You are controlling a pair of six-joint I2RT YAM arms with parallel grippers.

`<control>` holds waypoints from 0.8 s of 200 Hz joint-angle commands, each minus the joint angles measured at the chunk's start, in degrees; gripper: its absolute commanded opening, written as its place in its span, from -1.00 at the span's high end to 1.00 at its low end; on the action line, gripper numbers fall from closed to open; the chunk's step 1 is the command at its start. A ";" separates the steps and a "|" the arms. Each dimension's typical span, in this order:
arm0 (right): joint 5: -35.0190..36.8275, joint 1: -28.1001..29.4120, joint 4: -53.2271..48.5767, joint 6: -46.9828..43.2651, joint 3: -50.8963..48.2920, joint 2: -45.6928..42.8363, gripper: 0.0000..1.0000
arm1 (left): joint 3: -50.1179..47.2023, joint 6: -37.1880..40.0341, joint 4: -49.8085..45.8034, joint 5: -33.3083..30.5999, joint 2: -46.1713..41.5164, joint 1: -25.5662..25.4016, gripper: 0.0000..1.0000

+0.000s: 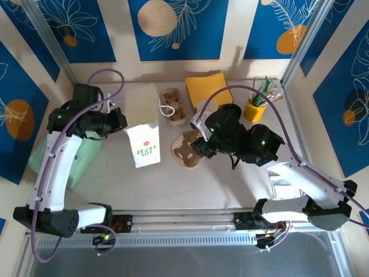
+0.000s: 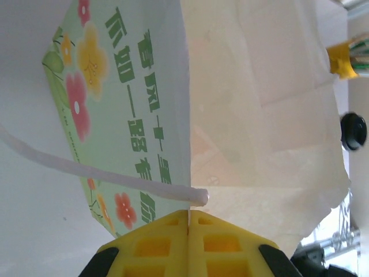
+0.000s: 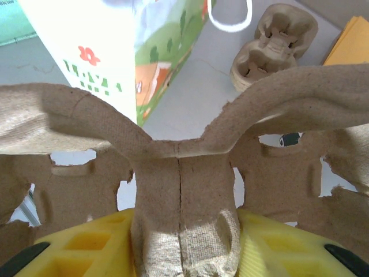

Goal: Pack the takeout coffee

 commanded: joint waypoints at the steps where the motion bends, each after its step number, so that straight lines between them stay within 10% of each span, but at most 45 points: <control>1: 0.97 -0.46 -2.00 -0.48 2.50 -0.77 0.13 | -2.28 -2.40 2.98 1.99 -2.51 -3.58 1.00; 160: -17.42 -9.09 -18.09 -6.12 24.82 9.64 0.12 | -10.90 -0.83 16.17 8.81 -1.35 -23.14 1.00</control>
